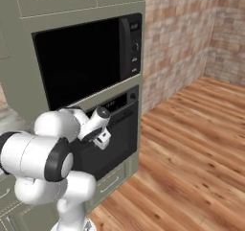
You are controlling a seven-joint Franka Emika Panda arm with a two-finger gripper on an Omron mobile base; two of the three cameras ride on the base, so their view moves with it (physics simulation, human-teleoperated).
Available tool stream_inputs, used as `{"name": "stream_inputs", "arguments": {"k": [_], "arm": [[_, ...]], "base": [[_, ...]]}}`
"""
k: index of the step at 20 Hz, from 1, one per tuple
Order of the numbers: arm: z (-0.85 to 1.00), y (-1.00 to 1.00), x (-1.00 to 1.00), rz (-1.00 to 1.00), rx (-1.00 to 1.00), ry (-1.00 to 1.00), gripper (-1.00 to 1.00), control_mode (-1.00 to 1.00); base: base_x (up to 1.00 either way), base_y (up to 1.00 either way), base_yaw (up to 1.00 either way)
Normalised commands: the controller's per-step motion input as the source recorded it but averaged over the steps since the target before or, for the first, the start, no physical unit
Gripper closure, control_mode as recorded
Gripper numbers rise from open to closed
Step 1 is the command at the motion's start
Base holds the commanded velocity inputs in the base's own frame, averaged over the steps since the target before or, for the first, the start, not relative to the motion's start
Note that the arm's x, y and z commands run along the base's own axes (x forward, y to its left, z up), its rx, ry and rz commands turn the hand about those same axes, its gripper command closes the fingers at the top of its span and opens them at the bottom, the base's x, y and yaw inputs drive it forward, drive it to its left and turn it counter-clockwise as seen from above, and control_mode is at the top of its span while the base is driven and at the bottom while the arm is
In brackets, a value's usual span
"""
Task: Take the baked cake out of the oven and place it on the plate for cooling. Then close the oven door.
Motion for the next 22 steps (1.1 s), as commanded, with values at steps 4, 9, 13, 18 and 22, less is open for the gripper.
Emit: {"name": "stream_inputs", "arguments": {"k": [4, 9, 13, 18, 22], "arm": [[-0.36, 0.05, 0.60, -0.01, 0.29, 0.10, -1.00, -1.00], [-0.22, 0.05, 0.68, -0.01, 0.28, 0.15, -1.00, -1.00], [-0.34, 0.08, 0.73, -0.02, 0.26, 0.09, -1.00, -1.00], [-0.47, 0.04, 0.68, 0.00, 0.25, 0.03, -1.00, -1.00], [-0.42, 0.09, 0.60, 0.00, 0.20, 0.00, -1.00, -1.00]], "base": [[0.00, 0.00, 0.00], [0.00, 0.00, 0.00], [0.00, 0.00, 0.00], [0.00, 0.00, 0.00], [0.00, 0.00, 0.00]]}}
